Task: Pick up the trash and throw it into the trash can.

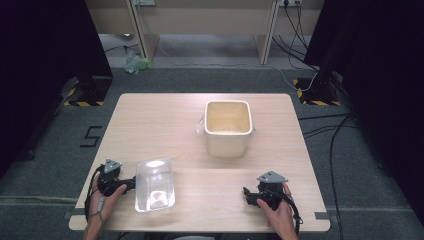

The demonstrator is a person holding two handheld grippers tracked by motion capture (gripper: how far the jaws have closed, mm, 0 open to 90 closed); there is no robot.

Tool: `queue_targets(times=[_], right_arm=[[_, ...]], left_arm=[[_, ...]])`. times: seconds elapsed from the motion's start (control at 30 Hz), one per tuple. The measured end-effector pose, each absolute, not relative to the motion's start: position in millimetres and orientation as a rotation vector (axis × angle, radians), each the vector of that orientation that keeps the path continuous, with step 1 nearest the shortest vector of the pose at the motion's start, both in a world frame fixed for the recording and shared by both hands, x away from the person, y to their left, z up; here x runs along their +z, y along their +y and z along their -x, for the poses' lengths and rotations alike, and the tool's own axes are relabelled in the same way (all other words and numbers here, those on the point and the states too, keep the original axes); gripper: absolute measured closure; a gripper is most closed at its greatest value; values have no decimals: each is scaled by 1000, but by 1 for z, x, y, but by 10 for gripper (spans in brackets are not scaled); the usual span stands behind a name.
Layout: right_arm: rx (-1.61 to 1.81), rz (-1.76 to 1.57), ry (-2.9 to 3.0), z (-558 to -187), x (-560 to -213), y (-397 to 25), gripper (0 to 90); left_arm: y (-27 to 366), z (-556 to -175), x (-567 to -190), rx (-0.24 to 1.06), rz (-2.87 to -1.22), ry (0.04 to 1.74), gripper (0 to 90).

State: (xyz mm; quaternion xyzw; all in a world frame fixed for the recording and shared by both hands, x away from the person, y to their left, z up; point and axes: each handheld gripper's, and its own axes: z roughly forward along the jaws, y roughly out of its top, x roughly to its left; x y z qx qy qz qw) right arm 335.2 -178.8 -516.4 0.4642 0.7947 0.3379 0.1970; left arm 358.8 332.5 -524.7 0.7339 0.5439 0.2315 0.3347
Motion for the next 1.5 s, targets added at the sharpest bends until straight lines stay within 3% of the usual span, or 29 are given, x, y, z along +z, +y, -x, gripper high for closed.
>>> queue_targets(times=[0.43, 1.07, 1.5], right_arm=[[1022, -1233, 2192, -331, -495, -165, 179], [1104, -1160, 2284, -329, -497, -132, 192], [1098, -1153, 2289, -326, -493, -135, 232]], left_arm=[[313, -349, -510, 513, -1906, 1346, 178], [214, -350, -505, 342, -2045, 1087, 178], [164, -361, -504, 266, -2089, 995, 210]])
